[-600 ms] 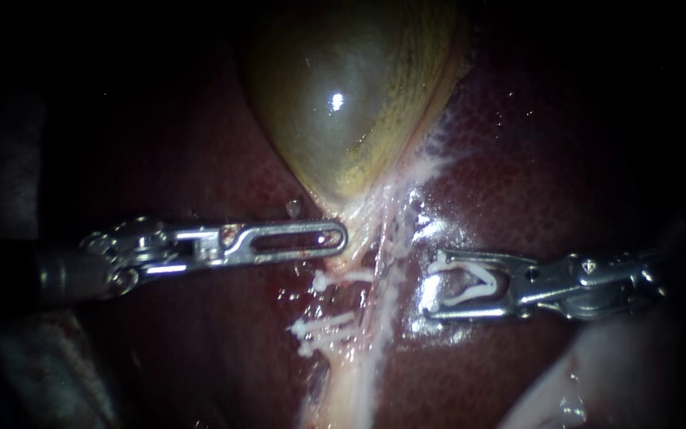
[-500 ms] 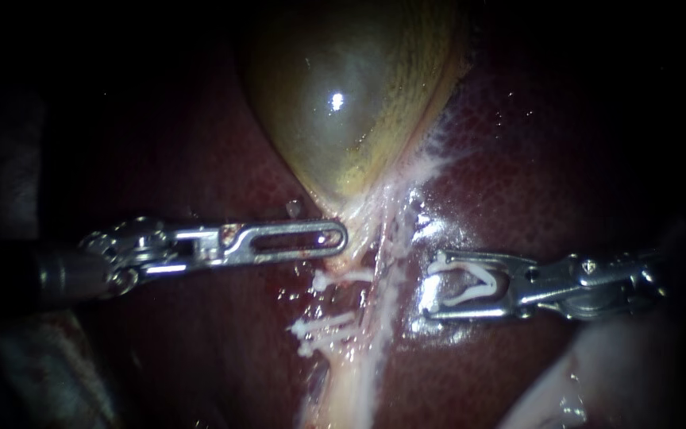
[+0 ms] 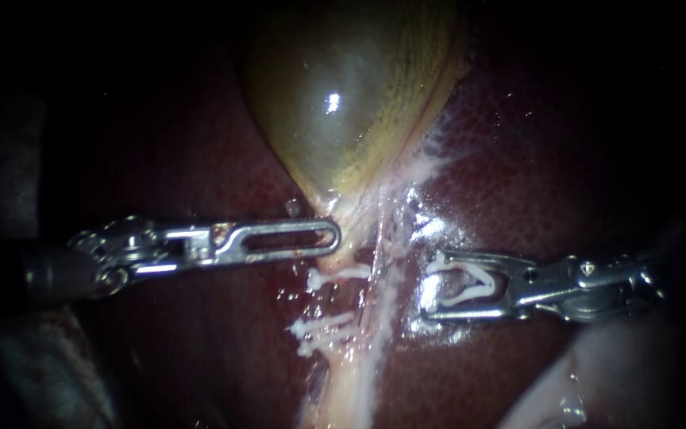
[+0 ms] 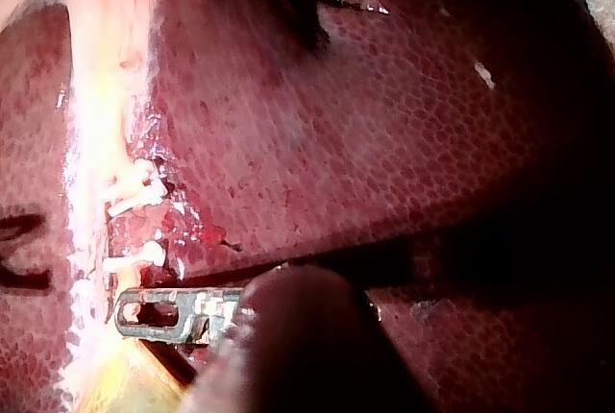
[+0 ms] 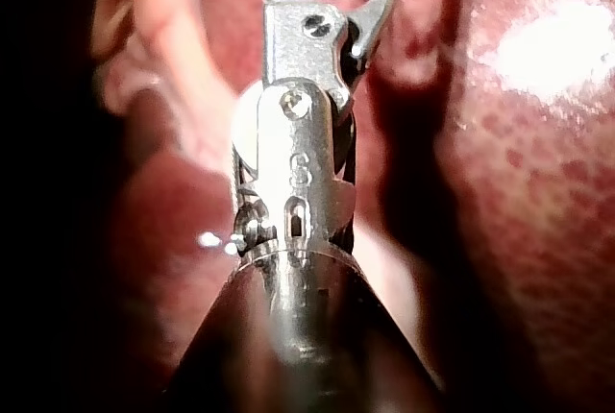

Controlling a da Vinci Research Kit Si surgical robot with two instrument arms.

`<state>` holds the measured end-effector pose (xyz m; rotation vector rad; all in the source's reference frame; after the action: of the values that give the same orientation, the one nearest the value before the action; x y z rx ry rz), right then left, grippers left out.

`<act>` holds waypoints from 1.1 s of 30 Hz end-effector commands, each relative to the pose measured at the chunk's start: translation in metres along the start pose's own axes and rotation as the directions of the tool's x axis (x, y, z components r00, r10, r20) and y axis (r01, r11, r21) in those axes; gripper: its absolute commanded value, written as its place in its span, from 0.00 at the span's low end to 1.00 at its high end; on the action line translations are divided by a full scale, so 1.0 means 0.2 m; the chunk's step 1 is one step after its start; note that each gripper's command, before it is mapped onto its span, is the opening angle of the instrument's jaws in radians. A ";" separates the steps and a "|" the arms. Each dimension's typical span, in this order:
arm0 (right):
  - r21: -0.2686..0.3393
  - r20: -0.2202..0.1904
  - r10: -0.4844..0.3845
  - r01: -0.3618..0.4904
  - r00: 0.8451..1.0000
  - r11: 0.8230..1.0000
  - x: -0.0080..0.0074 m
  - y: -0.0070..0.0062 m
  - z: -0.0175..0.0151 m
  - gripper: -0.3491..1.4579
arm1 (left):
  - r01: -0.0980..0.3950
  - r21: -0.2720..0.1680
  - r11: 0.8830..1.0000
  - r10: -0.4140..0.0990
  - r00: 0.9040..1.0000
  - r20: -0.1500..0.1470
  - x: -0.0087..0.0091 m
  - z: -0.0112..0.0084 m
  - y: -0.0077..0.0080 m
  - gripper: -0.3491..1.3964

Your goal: Clipping first clip right tube

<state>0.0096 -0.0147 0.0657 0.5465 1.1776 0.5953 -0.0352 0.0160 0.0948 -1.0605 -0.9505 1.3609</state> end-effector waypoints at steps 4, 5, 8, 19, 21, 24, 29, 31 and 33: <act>0.004 0.003 0.024 -0.024 1.000 1.000 0.000 -0.001 0.001 0.48 | 0.005 -0.004 1.000 -0.005 1.000 0.008 0.001 -0.005 0.006 0.00; 0.005 0.004 0.032 -0.032 0.999 0.999 0.000 -0.001 0.001 0.48 | 0.007 -0.005 1.000 -0.007 1.000 0.009 0.001 -0.006 0.008 0.00; 0.009 0.005 0.057 -0.057 0.998 0.998 -0.001 -0.002 0.003 0.48 | 0.012 -0.010 1.000 -0.012 1.000 0.016 0.002 -0.011 0.013 0.00; 0.036 -0.008 0.176 -0.176 0.984 0.984 -0.001 -0.005 0.010 0.48 | 0.020 -0.006 1.000 -0.019 0.999 0.036 0.000 -0.019 0.027 0.00; 0.041 -0.016 0.206 -0.205 0.978 0.978 -0.001 -0.006 0.011 0.48 | 0.019 -0.008 1.000 -0.019 0.999 0.038 0.000 -0.019 0.027 0.00; 0.047 -0.030 0.241 -0.240 0.970 0.970 0.000 -0.006 0.014 0.48 | 0.019 -0.008 1.000 -0.019 0.999 0.043 -0.001 -0.020 0.028 0.00; 0.050 -0.048 0.271 -0.268 0.961 0.962 0.001 -0.005 0.019 0.49 | 0.019 -0.005 1.000 -0.019 0.999 0.048 -0.002 -0.021 0.029 0.00; 0.048 -0.051 0.269 -0.267 0.962 0.963 0.000 -0.004 0.021 0.49 | 0.019 -0.005 1.000 -0.019 0.999 0.048 -0.002 -0.021 0.029 0.00; 0.048 -0.058 0.278 -0.276 0.959 0.960 -0.002 -0.003 0.024 0.49 | 0.019 -0.005 1.000 -0.019 0.999 0.049 -0.002 -0.022 0.029 0.00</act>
<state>0.0142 -0.0159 0.0673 0.7369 1.1838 0.8358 -0.0327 0.0150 0.0880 -1.0247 -0.9983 1.3744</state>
